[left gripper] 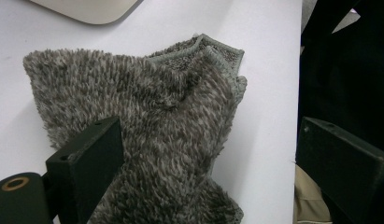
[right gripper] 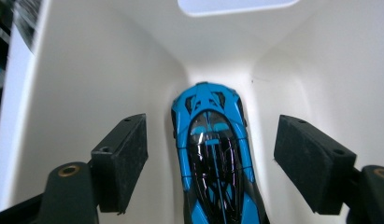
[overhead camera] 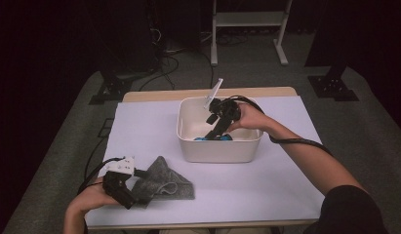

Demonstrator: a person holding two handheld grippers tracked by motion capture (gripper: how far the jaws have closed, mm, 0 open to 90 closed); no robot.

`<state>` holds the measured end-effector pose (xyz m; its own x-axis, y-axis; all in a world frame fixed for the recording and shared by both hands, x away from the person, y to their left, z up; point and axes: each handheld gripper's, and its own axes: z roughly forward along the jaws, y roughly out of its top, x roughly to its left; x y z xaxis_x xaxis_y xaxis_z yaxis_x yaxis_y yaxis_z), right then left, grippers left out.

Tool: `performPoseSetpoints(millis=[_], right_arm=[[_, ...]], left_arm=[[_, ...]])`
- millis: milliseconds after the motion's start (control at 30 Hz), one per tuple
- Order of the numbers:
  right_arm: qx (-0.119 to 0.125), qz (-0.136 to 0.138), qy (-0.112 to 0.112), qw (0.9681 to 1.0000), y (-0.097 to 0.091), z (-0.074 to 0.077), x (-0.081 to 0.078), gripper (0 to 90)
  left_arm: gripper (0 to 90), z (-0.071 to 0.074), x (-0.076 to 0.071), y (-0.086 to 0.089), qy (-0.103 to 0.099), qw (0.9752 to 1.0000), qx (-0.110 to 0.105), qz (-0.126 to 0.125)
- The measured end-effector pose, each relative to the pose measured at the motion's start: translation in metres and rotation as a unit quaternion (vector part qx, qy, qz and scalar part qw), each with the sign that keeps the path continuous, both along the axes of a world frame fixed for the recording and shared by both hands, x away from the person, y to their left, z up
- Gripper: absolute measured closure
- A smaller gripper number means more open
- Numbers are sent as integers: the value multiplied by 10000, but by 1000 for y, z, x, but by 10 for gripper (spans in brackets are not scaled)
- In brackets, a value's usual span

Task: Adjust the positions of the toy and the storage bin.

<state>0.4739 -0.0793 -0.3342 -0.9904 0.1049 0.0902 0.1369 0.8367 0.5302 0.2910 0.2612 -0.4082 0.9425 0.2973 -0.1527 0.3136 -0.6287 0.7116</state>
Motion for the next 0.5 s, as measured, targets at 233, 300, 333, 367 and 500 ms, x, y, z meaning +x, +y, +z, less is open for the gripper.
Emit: performPoseSetpoints(millis=[233, 300, 333, 367, 500], right_arm=[[84, -68, -43, 9999, -5, 9, -2, 244], [131, -100, -47, 9999, -9, 12, -3, 239], [125, -121, -35, 9998, -10, 13, -3, 233], [129, -145, -11, 9998, -11, 13, -2, 225], [148, -196, 1, 9997, -15, 15, -2, 225]], left_arm=[[69, 2, -1, 0, -29, 10000, -11, 2], [69, 2, -1, -1, -31, 10000, -6, -33], [69, 2, -1, -1, -31, 10000, -6, -33], [69, 1, 0, -2, -16, 10000, -7, -36], [69, 0, 1, -2, -4, 10000, -17, -40]])
